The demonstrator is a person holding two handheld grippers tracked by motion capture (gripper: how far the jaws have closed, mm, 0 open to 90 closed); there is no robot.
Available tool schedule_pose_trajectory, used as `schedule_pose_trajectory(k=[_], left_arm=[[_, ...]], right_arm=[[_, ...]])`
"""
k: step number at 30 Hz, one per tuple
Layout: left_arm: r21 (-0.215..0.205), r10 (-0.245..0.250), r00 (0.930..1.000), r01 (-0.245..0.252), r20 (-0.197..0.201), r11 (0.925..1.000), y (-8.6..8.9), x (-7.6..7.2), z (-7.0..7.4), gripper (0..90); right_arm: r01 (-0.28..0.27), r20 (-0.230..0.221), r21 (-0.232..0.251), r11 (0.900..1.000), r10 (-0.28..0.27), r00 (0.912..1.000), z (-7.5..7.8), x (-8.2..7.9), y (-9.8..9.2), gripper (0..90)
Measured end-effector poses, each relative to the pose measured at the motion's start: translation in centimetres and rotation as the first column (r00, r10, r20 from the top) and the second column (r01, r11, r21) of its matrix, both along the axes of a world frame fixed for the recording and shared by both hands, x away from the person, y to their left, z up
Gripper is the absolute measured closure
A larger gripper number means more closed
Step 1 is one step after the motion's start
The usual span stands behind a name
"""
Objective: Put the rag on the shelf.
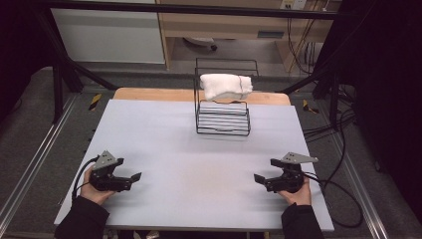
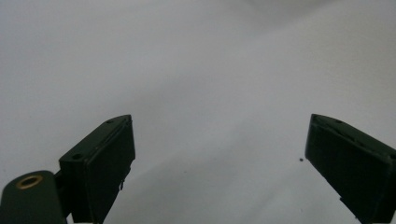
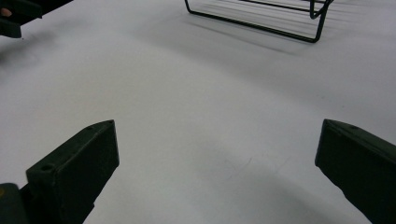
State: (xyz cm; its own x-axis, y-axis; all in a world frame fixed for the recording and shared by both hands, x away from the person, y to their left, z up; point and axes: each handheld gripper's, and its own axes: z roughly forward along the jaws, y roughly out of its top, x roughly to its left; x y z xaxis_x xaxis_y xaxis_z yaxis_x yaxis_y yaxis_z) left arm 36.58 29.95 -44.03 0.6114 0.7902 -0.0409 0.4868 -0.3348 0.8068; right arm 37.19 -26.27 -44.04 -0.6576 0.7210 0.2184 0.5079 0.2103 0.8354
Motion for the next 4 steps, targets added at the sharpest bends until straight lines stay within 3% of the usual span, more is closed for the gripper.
schedule_pose_trajectory(k=[4], left_arm=[[0.007, -0.004, 1.0, 0.004, -0.005, 1.0, 0.0, -0.01, -0.08, 8.1]], right_arm=[[-0.002, 0.002, -0.002, 1.0, 0.002, 1.0, 0.0, -0.01, -0.05, 0.3]])
